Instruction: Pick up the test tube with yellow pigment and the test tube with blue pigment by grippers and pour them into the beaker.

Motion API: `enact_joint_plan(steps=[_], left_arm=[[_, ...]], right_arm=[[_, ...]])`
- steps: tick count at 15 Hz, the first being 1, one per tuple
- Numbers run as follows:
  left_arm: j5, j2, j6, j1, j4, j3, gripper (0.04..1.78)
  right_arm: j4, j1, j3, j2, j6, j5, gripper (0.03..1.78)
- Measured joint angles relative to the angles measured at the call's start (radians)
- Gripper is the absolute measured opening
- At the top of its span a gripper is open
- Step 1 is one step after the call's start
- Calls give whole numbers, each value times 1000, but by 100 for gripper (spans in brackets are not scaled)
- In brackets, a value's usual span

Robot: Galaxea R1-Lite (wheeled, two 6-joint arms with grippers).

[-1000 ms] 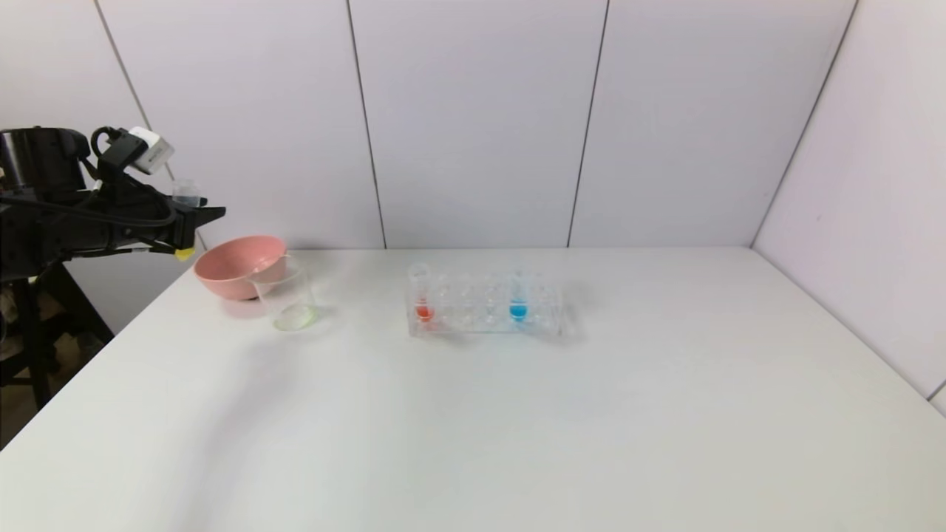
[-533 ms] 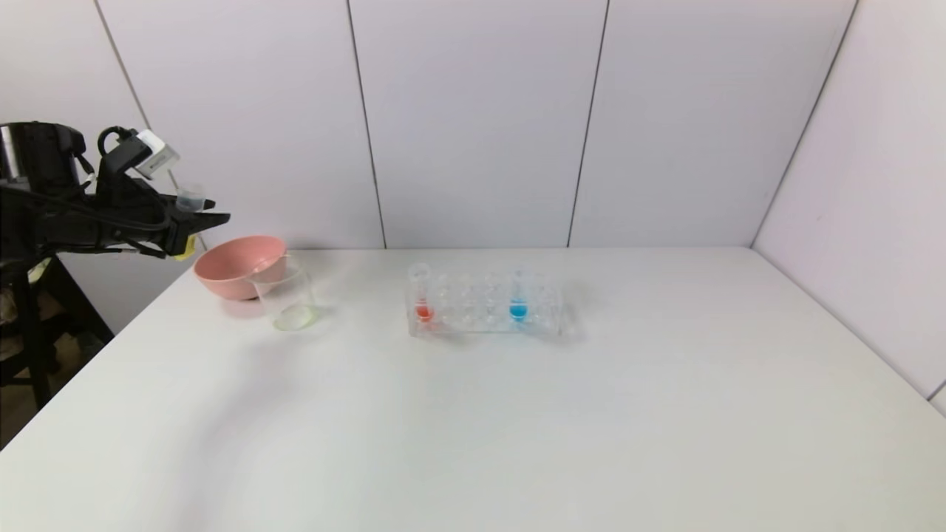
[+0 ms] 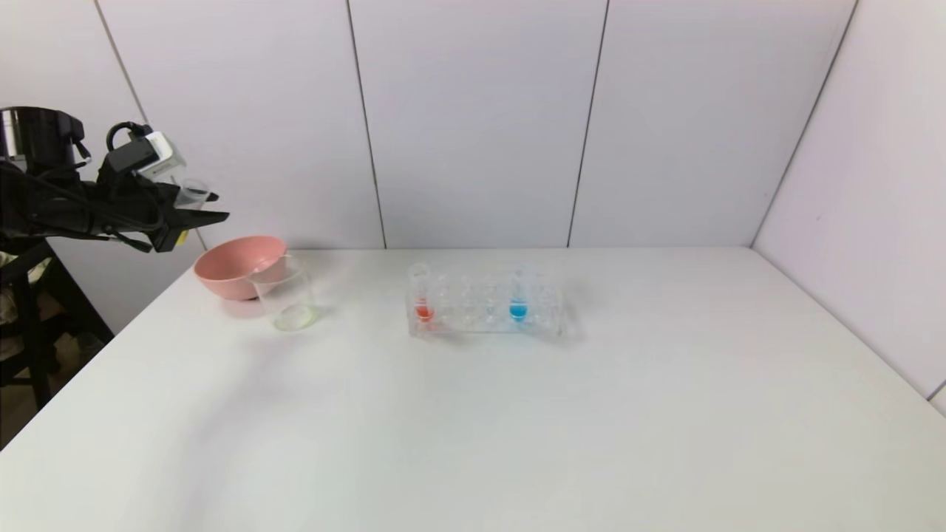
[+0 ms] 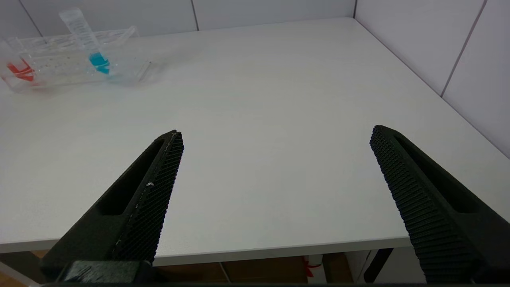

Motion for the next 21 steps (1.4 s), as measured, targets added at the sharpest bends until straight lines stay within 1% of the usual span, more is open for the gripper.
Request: enact_joint_plan(steps=[2, 6, 8, 12, 14, 17, 21], left_arm=[[-44, 23, 50, 3, 0, -23, 55], [-51, 41, 120, 4, 15, -41, 55], [-50, 48, 184, 4, 87, -71, 55], [-50, 82, 368, 4, 340, -205, 55], [-50, 106, 459, 4, 442, -266, 55], [-48, 137, 540, 2, 517, -322, 55], [-36, 149, 563, -1, 523, -340, 55]], right_arm=[[0, 0, 0, 0, 0, 0, 171], [0, 0, 0, 0, 0, 0, 171], [0, 0, 0, 0, 0, 0, 171], [0, 0, 0, 0, 0, 0, 171], [0, 0, 0, 0, 0, 0, 171], [0, 0, 0, 0, 0, 0, 171], [0, 0, 0, 0, 0, 0, 171]])
